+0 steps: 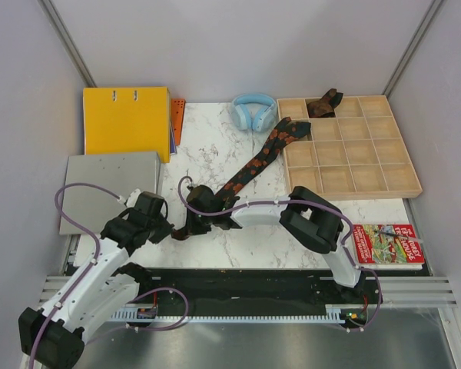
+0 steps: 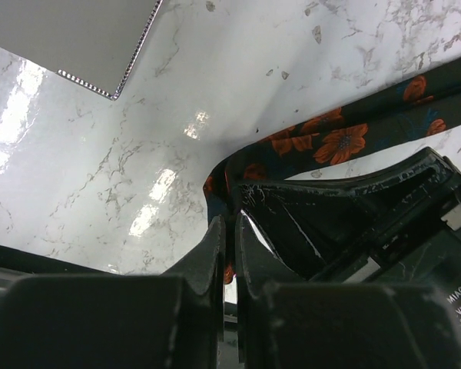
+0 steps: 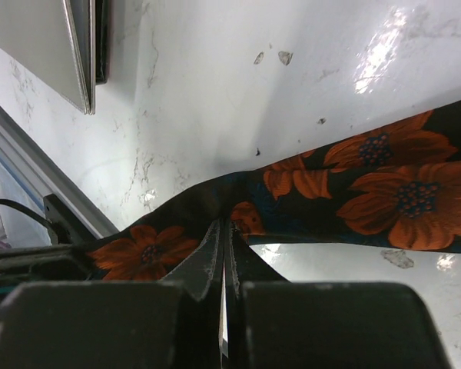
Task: Roll the ties
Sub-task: Roll the tie at the center of the board.
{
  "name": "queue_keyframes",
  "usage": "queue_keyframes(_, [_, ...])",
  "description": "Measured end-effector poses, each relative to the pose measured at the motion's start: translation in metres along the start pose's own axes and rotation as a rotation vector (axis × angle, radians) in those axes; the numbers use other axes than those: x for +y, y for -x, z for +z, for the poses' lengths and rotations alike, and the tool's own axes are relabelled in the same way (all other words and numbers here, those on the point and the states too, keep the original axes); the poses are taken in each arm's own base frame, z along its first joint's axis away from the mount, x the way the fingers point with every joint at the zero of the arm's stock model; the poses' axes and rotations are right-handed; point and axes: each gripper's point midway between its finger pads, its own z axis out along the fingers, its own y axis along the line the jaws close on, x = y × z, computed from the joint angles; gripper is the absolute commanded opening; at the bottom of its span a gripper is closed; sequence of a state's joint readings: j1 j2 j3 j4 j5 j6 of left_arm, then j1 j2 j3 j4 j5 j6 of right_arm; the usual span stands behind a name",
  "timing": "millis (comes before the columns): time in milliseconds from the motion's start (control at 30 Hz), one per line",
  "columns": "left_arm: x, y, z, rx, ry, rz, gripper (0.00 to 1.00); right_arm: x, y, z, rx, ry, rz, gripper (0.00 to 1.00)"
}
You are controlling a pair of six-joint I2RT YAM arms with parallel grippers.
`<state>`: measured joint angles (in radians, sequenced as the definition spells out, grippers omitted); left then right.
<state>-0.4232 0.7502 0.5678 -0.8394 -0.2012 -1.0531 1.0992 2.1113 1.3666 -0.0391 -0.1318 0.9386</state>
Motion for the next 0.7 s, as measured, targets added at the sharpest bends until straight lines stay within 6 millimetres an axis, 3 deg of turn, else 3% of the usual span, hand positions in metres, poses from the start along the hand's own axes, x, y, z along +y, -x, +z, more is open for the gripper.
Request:
queue_keyframes(367, [-0.005, 0.002, -0.007, 0.005, -0.004, 0.010, 0.02, -0.001, -0.003, 0.004, 0.007, -0.002, -0.005, 0.00])
queue_keyframes(700, [-0.007, -0.004, 0.011, 0.053, 0.071, 0.048, 0.02, -0.002, -0.007, 0.004, 0.014, 0.002, -0.017, 0.00])
